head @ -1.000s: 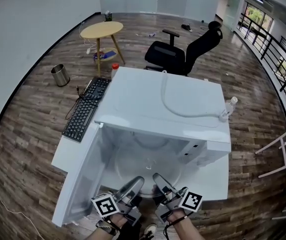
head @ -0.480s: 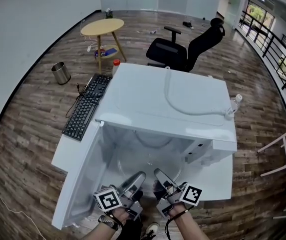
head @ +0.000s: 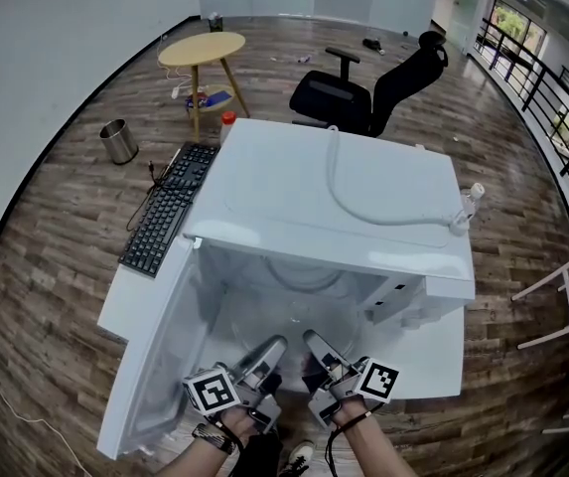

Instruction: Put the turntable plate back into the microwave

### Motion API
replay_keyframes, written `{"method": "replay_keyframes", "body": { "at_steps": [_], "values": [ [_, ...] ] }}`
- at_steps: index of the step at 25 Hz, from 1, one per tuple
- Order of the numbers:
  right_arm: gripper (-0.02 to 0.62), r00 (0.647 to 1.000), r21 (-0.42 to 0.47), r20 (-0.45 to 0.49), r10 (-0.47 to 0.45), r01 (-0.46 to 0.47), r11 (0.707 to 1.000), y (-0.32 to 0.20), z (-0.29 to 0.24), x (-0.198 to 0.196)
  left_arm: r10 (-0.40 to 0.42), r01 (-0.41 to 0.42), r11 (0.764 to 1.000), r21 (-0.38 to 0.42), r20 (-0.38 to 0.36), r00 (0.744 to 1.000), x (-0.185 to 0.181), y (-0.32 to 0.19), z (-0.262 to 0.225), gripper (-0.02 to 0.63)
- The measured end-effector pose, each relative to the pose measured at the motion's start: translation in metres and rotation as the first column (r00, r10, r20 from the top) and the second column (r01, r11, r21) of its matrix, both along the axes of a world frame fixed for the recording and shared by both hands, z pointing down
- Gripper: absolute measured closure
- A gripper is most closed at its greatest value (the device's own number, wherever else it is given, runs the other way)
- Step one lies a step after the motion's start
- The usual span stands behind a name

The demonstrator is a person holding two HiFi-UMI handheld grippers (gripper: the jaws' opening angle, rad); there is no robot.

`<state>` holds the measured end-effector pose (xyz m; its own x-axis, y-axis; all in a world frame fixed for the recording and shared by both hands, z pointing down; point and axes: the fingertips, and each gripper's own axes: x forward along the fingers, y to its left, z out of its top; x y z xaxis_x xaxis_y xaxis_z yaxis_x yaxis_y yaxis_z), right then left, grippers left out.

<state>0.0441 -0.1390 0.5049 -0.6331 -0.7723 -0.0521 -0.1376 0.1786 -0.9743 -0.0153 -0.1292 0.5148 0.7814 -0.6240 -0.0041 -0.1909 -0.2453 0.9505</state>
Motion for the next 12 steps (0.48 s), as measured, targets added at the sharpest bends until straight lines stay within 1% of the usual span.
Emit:
{"method": "replay_keyframes", "body": {
  "at_steps": [7,10,12],
  "values": [
    [0.545,1.000,-0.009,0.004,0.001,-0.001,1.000,-0.0082,0.0059,-0.0002,0.000,0.000,1.000,-0.020,0.008,1.000,0.0002,-0.0089,0.0020,0.531],
    [0.543,1.000,-0.018,0.000,-0.001,0.001,1.000,-0.0089,0.0073,-0.0005,0.000,0.000,0.999,-0.037,0.001,1.000,0.0008,-0.0095,0.0027,0.529],
    [0.543,1.000,-0.013,-0.004,-0.005,0.005,1.000,-0.0101,0.0078,-0.0007,-0.011,0.009,0.998,-0.062,-0.021,1.000,0.0008,-0.0093,0.0041,0.529]
  ]
}}
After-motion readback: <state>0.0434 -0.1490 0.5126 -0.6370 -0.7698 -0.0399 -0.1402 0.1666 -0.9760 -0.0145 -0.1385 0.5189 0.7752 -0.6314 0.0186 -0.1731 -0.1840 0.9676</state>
